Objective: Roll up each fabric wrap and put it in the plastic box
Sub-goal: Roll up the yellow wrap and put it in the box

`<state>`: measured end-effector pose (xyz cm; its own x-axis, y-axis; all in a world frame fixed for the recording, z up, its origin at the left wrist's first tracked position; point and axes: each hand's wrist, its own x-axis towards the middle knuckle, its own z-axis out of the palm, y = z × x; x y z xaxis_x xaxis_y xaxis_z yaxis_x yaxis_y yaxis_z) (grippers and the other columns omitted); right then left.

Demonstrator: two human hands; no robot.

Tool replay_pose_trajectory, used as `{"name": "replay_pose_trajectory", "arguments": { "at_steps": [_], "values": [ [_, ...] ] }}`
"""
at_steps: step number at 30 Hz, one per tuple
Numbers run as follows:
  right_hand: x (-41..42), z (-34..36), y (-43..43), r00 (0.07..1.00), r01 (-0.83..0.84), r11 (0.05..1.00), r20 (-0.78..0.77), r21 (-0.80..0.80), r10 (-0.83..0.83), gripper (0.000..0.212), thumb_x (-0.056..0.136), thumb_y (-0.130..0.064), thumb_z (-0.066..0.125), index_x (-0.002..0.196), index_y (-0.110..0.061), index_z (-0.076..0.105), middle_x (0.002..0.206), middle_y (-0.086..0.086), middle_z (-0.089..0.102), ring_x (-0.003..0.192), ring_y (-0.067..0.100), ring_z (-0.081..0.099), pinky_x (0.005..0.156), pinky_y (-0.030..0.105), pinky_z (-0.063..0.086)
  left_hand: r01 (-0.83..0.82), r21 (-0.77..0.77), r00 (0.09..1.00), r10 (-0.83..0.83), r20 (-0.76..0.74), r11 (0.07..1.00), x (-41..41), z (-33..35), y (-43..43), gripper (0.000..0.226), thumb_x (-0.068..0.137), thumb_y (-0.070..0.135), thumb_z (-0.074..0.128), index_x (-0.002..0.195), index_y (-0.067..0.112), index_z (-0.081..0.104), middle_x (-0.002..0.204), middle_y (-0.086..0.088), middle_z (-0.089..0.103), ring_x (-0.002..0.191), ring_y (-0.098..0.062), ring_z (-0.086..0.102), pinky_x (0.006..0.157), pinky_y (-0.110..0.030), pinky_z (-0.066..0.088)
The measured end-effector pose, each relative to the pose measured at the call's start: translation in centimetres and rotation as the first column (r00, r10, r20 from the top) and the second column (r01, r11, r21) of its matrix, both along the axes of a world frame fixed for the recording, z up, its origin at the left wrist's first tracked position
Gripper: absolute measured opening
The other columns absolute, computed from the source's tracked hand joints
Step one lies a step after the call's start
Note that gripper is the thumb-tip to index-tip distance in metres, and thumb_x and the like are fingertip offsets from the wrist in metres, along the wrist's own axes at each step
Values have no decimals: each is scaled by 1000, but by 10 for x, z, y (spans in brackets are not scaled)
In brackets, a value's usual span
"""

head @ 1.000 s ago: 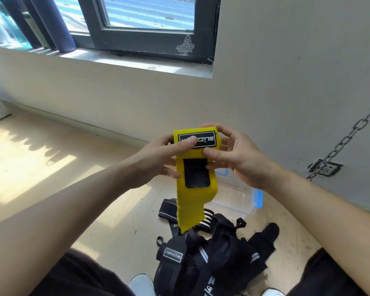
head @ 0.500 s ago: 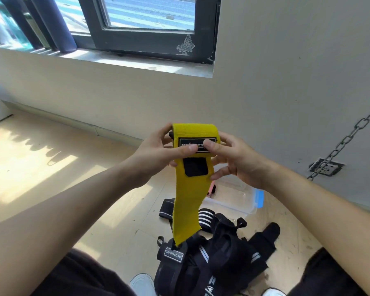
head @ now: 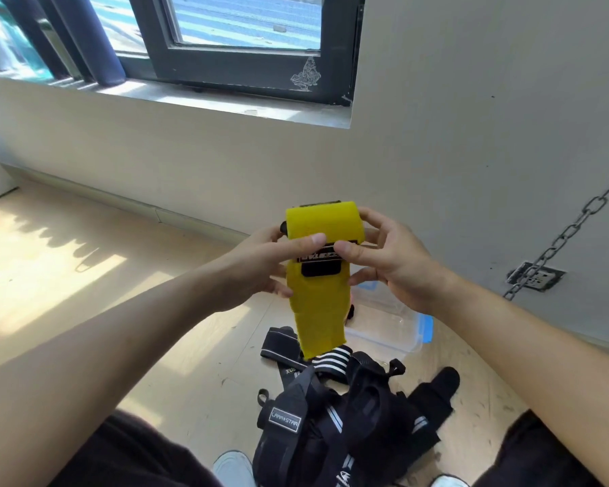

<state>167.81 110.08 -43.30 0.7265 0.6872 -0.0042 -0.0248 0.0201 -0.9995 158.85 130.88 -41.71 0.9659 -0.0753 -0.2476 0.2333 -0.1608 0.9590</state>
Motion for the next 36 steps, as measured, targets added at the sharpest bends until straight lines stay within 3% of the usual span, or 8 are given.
{"name": "replay_pose_trajectory", "arguments": {
  "at_steps": [6, 9, 14, 18, 23, 26, 31, 36],
  "values": [
    [-2, -5, 1, 994, -23, 999, 109, -32, 26, 70, 72, -17, 84, 133, -31, 53, 131, 6, 61, 105, 33, 69, 74, 54, 62, -64, 17, 996, 63, 55, 998, 0, -1, 2, 61, 79, 51, 71, 134, 29, 57, 122, -2, 69, 107, -26, 72, 73, -30, 58],
    [-2, -3, -1, 993, -56, 996, 98, -68, 63, 72, 76, -11, 85, 138, -29, 51, 134, 5, 59, 107, 31, 70, 77, 56, 62, -77, 19, 993, 75, 92, 997, 0, 1, 1, 58, 76, 44, 75, 130, 33, 58, 119, 1, 70, 105, -22, 72, 77, -34, 61],
    [-3, 1, 1, 993, -117, 988, -19, -100, 116, 65, 79, -43, 80, 138, -32, 53, 128, 4, 65, 112, 28, 69, 77, 51, 62, -113, -16, 979, 114, 169, 993, -1, 3, -1, 62, 74, 33, 82, 131, 31, 59, 117, 0, 71, 106, -24, 72, 84, -47, 61],
    [-5, 4, 4, 990, -98, 990, -108, -105, 86, 59, 80, -58, 66, 133, -34, 57, 128, 6, 65, 111, 34, 69, 73, 45, 62, -130, 39, 963, 117, 244, 991, -2, 2, -4, 74, 71, 33, 91, 135, 35, 54, 122, 4, 66, 108, -22, 69, 80, -38, 63],
    [-4, 2, 3, 991, -60, 996, -126, -65, 51, 56, 82, -45, 70, 134, -29, 58, 124, 9, 69, 110, 32, 70, 67, 36, 59, -88, 63, 971, 72, 228, 994, -3, 3, -5, 81, 67, 31, 85, 139, 37, 48, 126, 4, 61, 111, -21, 66, 80, -38, 64],
    [-3, 1, 2, 994, -41, 999, -101, -28, 38, 56, 81, -36, 75, 134, -29, 57, 119, 8, 72, 108, 28, 70, 67, 34, 57, -65, 59, 986, 55, 155, 996, -1, 3, -5, 73, 73, 37, 83, 137, 37, 48, 125, 5, 63, 109, -19, 69, 75, -34, 63],
    [-2, 1, 0, 998, -16, 999, -54, 39, 18, 63, 79, -22, 78, 137, -24, 54, 118, 8, 71, 109, 30, 70, 74, 38, 60, -30, 40, 999, 30, 13, 999, 1, 2, -1, 66, 82, 58, 70, 141, 37, 51, 128, 2, 67, 110, -26, 71, 75, -36, 62],
    [-2, -4, -1, 997, -72, 997, -6, 35, 72, 72, 78, -11, 78, 141, -27, 49, 132, 7, 64, 115, 35, 66, 89, 55, 58, -74, 3, 997, 74, 16, 997, 1, 2, 2, 59, 85, 60, 72, 136, 35, 57, 127, -1, 70, 106, -26, 74, 77, -37, 62]
  ]
}}
